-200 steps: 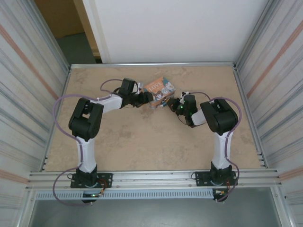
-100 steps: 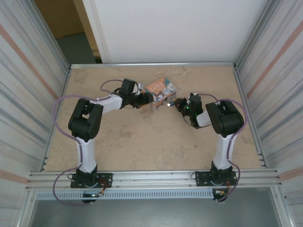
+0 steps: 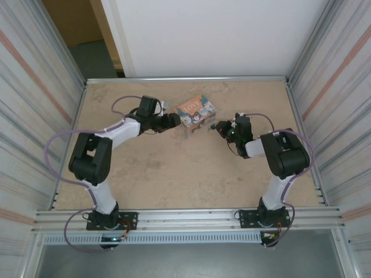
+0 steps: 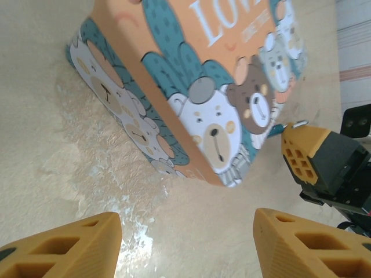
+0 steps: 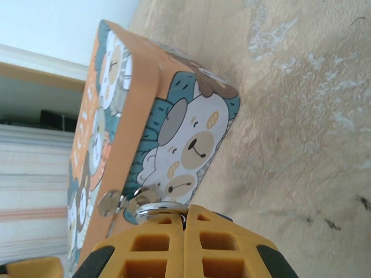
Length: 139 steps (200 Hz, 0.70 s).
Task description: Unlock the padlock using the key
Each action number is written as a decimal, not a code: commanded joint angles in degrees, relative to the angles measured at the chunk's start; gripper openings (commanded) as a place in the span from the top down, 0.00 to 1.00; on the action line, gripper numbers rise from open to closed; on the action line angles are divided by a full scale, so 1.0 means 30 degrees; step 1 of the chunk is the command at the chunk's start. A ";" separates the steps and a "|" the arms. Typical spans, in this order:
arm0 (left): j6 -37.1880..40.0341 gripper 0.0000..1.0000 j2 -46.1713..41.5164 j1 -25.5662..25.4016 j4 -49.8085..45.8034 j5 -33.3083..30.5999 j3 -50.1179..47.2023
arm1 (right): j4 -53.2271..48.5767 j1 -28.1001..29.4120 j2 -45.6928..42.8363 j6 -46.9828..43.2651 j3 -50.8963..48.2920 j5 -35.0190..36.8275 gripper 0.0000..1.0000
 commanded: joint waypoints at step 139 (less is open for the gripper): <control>0.3325 0.41 -1.3713 -0.0109 0.1379 -0.5376 -0.9600 | -1.6642 0.0802 -1.1358 -0.9465 0.0295 -0.0818 1.00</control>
